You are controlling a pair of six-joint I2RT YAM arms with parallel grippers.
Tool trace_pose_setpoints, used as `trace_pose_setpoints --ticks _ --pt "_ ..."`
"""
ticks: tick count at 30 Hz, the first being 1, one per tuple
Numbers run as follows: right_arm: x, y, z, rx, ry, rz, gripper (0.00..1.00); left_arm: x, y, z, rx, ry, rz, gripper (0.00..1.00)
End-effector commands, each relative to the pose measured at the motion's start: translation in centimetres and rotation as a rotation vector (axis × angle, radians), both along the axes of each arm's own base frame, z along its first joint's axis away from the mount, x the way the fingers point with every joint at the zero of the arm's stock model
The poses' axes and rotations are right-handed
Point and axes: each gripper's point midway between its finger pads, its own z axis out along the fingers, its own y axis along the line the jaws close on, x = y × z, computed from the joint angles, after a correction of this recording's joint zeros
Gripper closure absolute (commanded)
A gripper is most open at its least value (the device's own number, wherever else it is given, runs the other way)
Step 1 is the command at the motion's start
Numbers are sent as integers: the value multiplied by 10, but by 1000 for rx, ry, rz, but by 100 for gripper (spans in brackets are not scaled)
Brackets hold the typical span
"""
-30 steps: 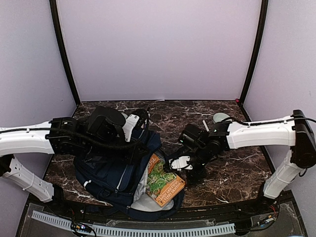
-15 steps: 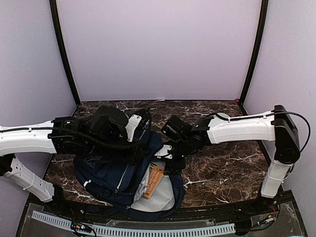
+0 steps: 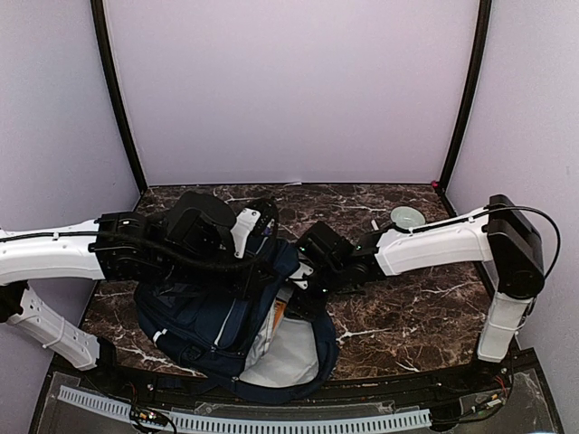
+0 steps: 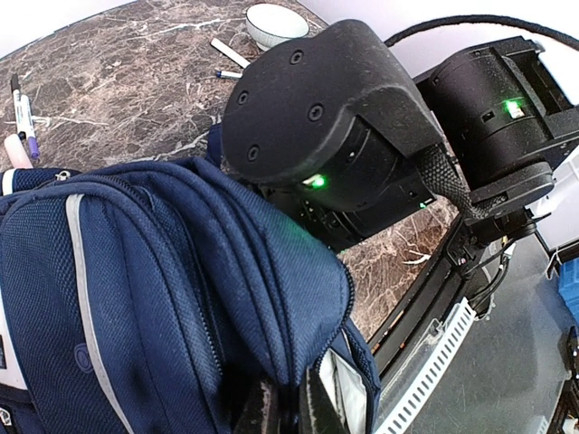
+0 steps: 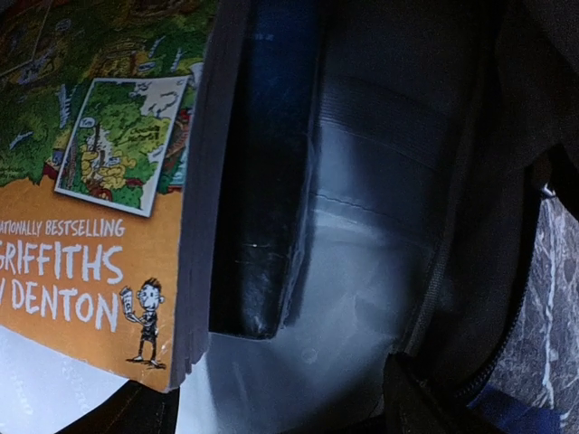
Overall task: Pack the student bag
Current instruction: Adjust the book in the largest pocket of the bag, then place the largest pocket of the bag in the student bag.
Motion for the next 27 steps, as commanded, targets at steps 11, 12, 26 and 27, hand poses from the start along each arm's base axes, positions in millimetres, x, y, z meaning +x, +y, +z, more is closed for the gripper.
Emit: trace_pose_setpoints --ticks 11,12,26,27 --pt "-11 -40 25 61 7 16 22 3 -18 39 -112 -30 -31 100" --pt "-13 -49 27 51 7 35 22 2 -19 39 -110 -27 -35 100" --pt "34 -160 52 40 22 -111 22 -39 -70 -48 13 175 -284 96" --pt "39 -160 55 40 11 -118 22 -41 -73 -53 38 182 -295 93"
